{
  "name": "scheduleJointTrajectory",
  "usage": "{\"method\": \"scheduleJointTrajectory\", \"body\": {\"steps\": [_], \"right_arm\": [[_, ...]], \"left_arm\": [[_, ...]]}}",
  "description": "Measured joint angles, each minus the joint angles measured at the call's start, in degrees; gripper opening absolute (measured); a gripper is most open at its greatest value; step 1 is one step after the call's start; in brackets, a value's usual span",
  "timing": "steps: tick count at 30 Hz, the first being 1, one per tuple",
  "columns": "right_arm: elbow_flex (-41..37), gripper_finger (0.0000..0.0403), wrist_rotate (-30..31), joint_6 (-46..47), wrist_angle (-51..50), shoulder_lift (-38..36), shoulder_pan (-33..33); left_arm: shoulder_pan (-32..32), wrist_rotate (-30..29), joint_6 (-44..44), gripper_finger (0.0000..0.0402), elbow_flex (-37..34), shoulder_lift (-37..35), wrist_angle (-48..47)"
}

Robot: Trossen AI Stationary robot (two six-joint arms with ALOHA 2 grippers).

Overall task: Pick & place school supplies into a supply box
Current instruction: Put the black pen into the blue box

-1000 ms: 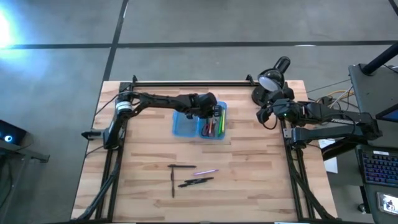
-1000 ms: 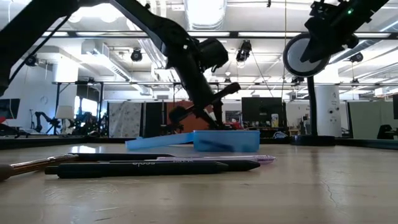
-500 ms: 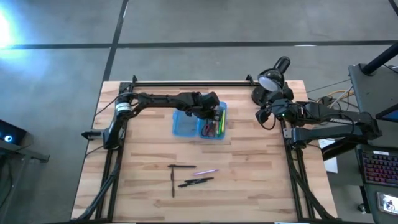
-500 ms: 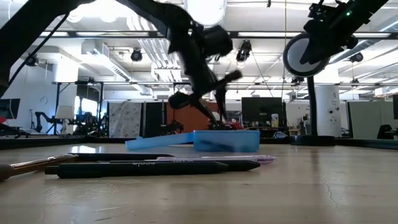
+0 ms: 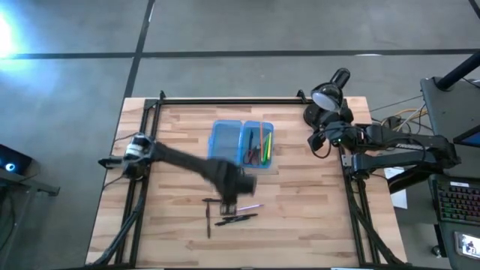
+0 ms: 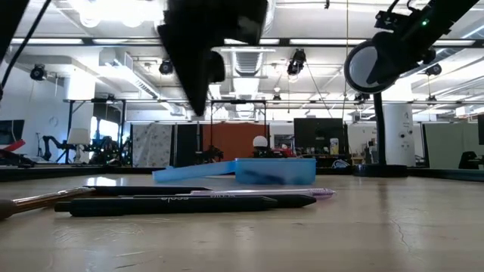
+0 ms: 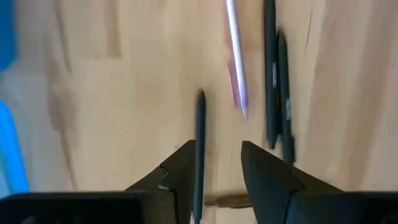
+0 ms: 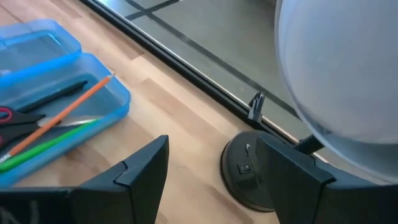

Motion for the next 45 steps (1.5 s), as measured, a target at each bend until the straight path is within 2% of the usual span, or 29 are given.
{"method": "scheduleJointTrajectory", "body": {"steps": [2, 10, 18, 29, 33, 39, 42, 45], "right_arm": [[-0.6, 0.0231, 0.0, 0.0, 0.0, 0.0, 0.0], [-1.5, 0.0231, 0.0, 0.0, 0.1, 0.0, 0.0], [-1.5, 0.0231, 0.0, 0.5, 0.2, 0.0, 0.0], [-1.5, 0.0231, 0.0, 0.8, 0.2, 0.0, 0.0], [-1.5, 0.0231, 0.0, 0.9, 0.2, 0.0, 0.0], [-1.5, 0.0231, 0.0, 0.9, 0.2, 0.0, 0.0], [-1.5, 0.0231, 0.0, 0.9, 0.2, 0.0, 0.0], [-1.5, 0.0231, 0.0, 2.3, 0.2, -0.1, 0.0]], "left_arm": [[-1.7, -2.7, -2.4, 0.0110, -2.0, 0.1, 1.8], [-2.6, -3.1, -13.4, 0.0110, -10.2, 0.1, 10.7], [-3.0, -2.0, -12.5, 0.0110, -14.7, 0.1, 11.9], [-2.5, 1.4, -11.1, 0.0108, -21.7, -0.3, 19.1], [-2.2, 1.5, -10.8, 0.0085, -22.5, -0.3, 19.4], [-1.4, -1.1, -9.4, 0.0017, -22.7, -0.2, 20.3], [-0.1, 0.6, -14.1, 0.0012, -22.7, -0.1, 20.6], [1.6, 3.9, -22.4, 0.0012, -22.2, -0.1, 20.4]]}}
